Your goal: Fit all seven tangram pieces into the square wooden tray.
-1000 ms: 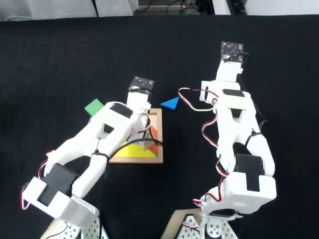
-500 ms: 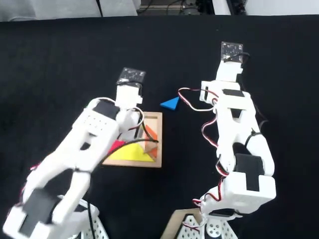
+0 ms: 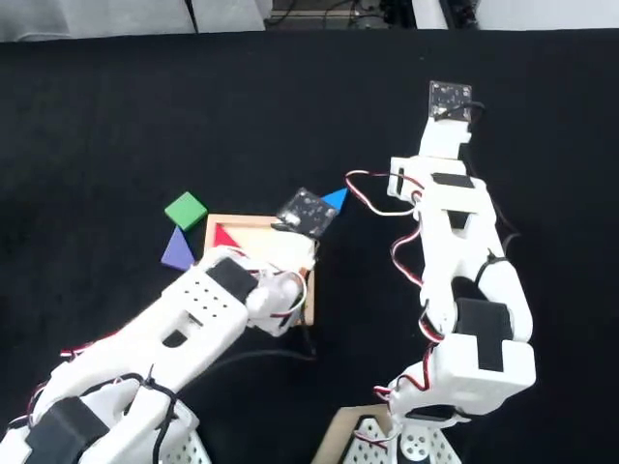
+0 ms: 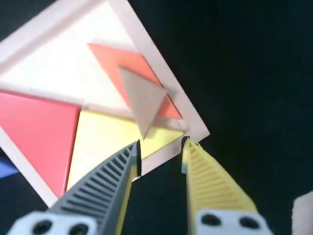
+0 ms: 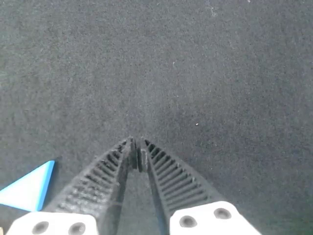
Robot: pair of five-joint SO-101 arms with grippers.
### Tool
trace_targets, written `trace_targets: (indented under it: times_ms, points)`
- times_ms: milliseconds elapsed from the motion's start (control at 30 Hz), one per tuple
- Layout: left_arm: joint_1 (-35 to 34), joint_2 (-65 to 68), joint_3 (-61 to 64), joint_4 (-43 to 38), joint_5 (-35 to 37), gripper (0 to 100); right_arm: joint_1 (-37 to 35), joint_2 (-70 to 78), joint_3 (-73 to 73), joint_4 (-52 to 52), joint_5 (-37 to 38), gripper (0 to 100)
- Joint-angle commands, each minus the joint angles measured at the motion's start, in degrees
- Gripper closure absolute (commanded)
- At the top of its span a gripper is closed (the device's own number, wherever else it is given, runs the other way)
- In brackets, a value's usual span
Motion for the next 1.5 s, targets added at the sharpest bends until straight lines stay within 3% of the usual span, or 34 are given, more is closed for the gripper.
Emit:
trace_targets:
  times_ms: [0, 100, 233, 400, 900, 967, 1100, 1200, 1333, 1467]
  points:
    - [-2.9, -1.9, 1.5, -3.6, -2.3, 84, -1.1, -0.3, -2.2, -0.7, 0.4, 98.0]
    - [-5.1, -1.9, 4.4, -8.6, -7.3, 84, -1.1, -0.3, -2.2, -0.7, 0.4, 98.0]
    - [-5.7, -1.9, 6.4, -12.1, -8.3, 84, -1.3, -0.3, -2.2, -0.7, 0.4, 98.0]
    - [-6.5, -1.9, 6.3, -12.2, -8.4, 84, -1.9, -0.4, -1.9, -0.7, 0.5, 98.0]
    - [-18.2, -1.9, 0.8, -11.8, -8.0, 84, -1.9, -0.4, -1.7, -0.7, 0.5, 98.0]
    - [-16.7, -2.5, 1.2, -10.1, -7.9, 84, -1.9, -0.4, -1.7, -0.7, 0.5, 98.0]
    - [-5.8, -2.5, 1.1, -4.5, -5.4, 84, -1.9, -0.4, -1.9, -0.7, 0.5, 98.0]
    - [-0.6, -2.1, 0.5, -6.9, -1.8, 84, -1.6, -0.4, -1.9, -0.7, 0.5, 98.0]
    - [-0.2, -1.9, 0.0, -13.5, 1.1, 84, -1.4, -0.5, -1.9, -0.8, 0.3, 98.0]
    - [-0.5, -1.3, 0.6, -14.8, 0.0, 84, -1.5, -0.5, -1.9, -0.8, 0.4, 98.0]
